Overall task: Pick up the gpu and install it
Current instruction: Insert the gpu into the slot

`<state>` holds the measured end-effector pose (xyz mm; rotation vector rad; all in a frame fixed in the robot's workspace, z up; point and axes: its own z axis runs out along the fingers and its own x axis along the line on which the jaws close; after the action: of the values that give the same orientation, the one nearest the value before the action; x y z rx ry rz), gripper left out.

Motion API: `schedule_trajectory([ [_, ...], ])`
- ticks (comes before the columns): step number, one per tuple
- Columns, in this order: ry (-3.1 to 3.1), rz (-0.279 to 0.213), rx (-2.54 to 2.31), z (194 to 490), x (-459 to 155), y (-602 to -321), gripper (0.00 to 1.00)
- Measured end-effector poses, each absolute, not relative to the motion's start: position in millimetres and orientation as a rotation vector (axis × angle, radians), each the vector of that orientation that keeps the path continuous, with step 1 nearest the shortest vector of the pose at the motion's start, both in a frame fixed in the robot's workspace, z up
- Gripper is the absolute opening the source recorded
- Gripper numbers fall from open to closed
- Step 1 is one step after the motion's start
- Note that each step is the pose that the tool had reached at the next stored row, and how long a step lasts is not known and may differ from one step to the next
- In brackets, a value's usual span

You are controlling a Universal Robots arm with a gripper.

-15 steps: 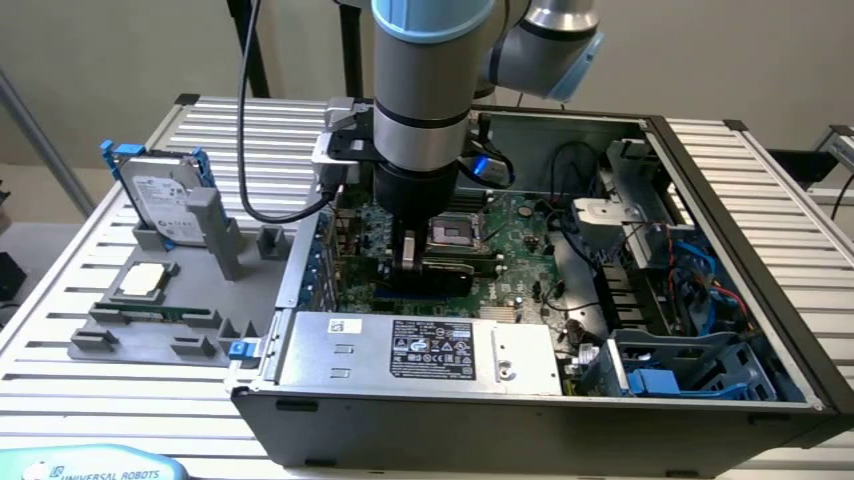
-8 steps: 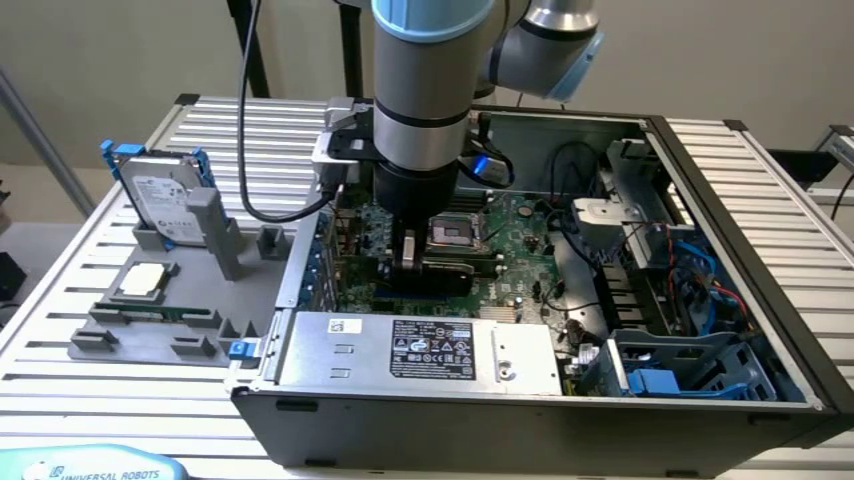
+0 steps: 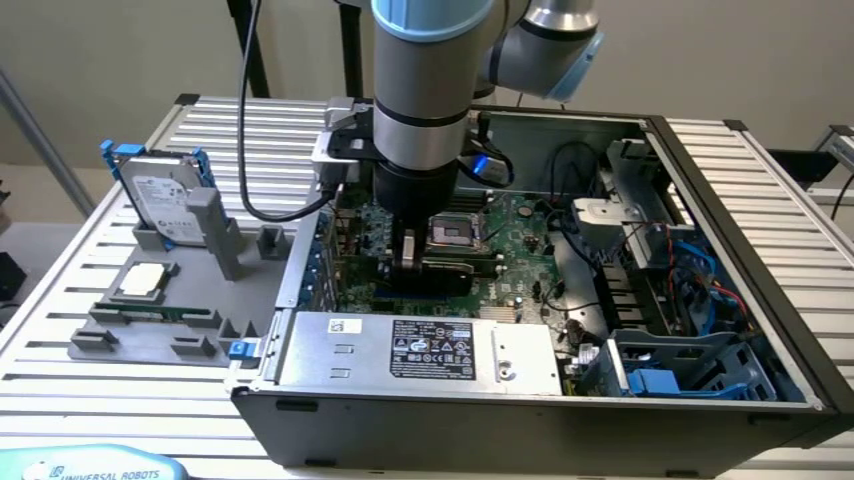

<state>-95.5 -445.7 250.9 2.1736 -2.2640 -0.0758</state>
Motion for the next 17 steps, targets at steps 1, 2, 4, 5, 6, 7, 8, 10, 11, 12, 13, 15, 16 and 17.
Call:
schedule_trajectory([
  [1,-2.264,-0.076,2.174,250.8,-95.5,-445.6,0.27],
  [2,-2.264,-0.076,2.174,250.8,-95.6,-445.5,0.27],
  [4,-2.264,-0.075,2.173,250.7,-95.9,-445.3,0.27],
  [5,-2.264,-0.075,2.173,250.7,-96.0,-445.2,0.27],
  [6,-2.264,-0.075,2.173,250.7,-96.1,-445.1,0.27],
  [7,-2.264,-0.075,2.173,250.6,-96.2,-445.1,0.27],
  [8,-2.263,-0.075,2.173,250.5,-96.3,-445.0,0.27],
  [10,-2.263,-0.074,2.173,250.3,-96.5,-444.9,0.27],
  [11,-2.263,-0.074,2.173,250.2,-96.6,-444.9,0.27],
  [12,-2.263,-0.073,2.173,249.9,-96.8,-444.8,0.27],
  [13,-2.263,-0.073,2.173,249.7,-96.8,-444.8,0.27],
  [15,-2.263,-0.073,2.172,249.4,-96.9,-444.7,0.27],
  [16,-2.263,-0.073,2.172,249.3,-96.9,-444.6,0.27],
  [17,-2.262,-0.072,2.172,249.2,-97.0,-444.6,0.27],
])
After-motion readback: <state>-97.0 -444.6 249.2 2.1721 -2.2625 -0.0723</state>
